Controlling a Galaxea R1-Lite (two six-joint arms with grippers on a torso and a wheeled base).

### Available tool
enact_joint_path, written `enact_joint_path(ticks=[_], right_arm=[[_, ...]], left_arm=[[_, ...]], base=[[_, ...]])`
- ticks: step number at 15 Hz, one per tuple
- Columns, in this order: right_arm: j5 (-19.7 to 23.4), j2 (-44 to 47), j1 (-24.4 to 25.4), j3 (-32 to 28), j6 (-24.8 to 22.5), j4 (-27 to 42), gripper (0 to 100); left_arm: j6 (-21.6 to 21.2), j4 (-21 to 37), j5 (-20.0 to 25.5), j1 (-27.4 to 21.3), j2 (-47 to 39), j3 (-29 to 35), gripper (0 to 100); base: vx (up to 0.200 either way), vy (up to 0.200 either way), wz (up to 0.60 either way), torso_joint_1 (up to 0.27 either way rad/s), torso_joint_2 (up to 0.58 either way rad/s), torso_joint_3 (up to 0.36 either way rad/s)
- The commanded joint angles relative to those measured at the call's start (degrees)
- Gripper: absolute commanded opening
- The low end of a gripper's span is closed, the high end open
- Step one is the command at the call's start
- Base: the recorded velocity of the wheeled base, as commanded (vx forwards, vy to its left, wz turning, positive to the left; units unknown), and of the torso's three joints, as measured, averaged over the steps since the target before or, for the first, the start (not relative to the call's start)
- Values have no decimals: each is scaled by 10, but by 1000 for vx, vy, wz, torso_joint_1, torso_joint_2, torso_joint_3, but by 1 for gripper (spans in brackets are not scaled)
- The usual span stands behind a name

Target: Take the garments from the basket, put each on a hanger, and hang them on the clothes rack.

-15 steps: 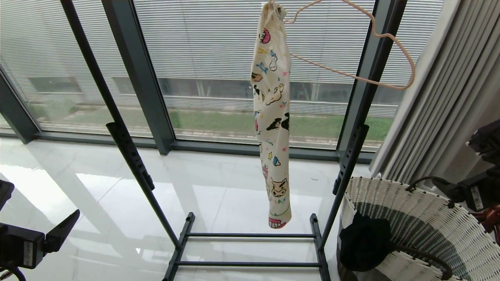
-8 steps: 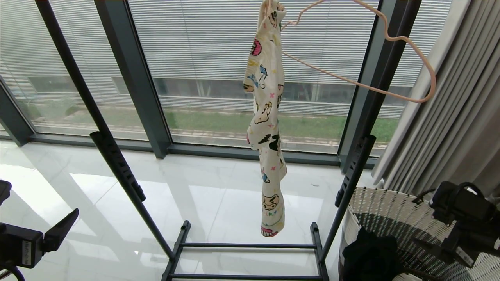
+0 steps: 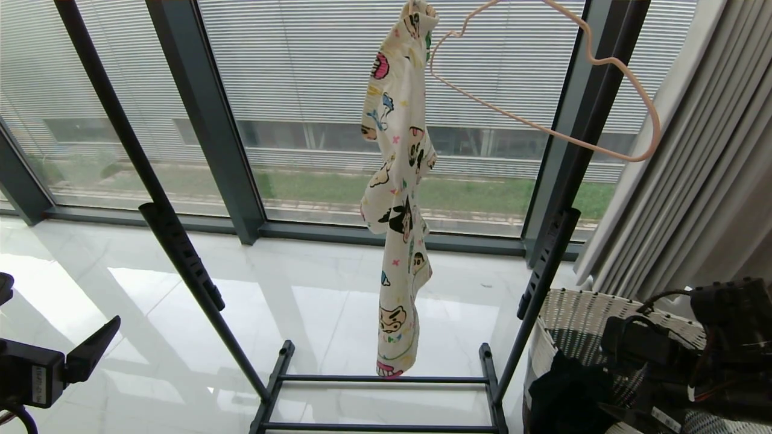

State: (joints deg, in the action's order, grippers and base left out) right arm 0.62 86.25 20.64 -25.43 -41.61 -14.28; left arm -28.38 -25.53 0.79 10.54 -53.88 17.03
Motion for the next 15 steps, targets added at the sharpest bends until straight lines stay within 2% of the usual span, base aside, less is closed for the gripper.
enact_joint_path(ticks=[1,3,5,9,14,15], right_arm=[[-1,73,5,-3,-1,-20,100],[-19,107,5,-4,0,-52,100],[-56,150,5,-2,3,-105,100],[-84,221,5,-1,3,-210,100],[-105,238,1,-4,4,-224,100],[-104,238,1,-4,5,-224,0]], left_arm=[[-1,0,0,0,2,-2,100],[-1,0,0,-2,3,-3,100],[-1,0,0,-2,3,-4,100],[-3,0,0,-2,3,-9,100],[-3,0,0,-2,3,-9,100],[-3,0,0,-2,3,-9,100]], base=[[0,0,0,0,0,0],[0,0,0,0,0,0],[0,0,0,0,0,0],[0,0,0,0,0,0],[0,0,0,0,0,0],[0,0,0,0,0,0]])
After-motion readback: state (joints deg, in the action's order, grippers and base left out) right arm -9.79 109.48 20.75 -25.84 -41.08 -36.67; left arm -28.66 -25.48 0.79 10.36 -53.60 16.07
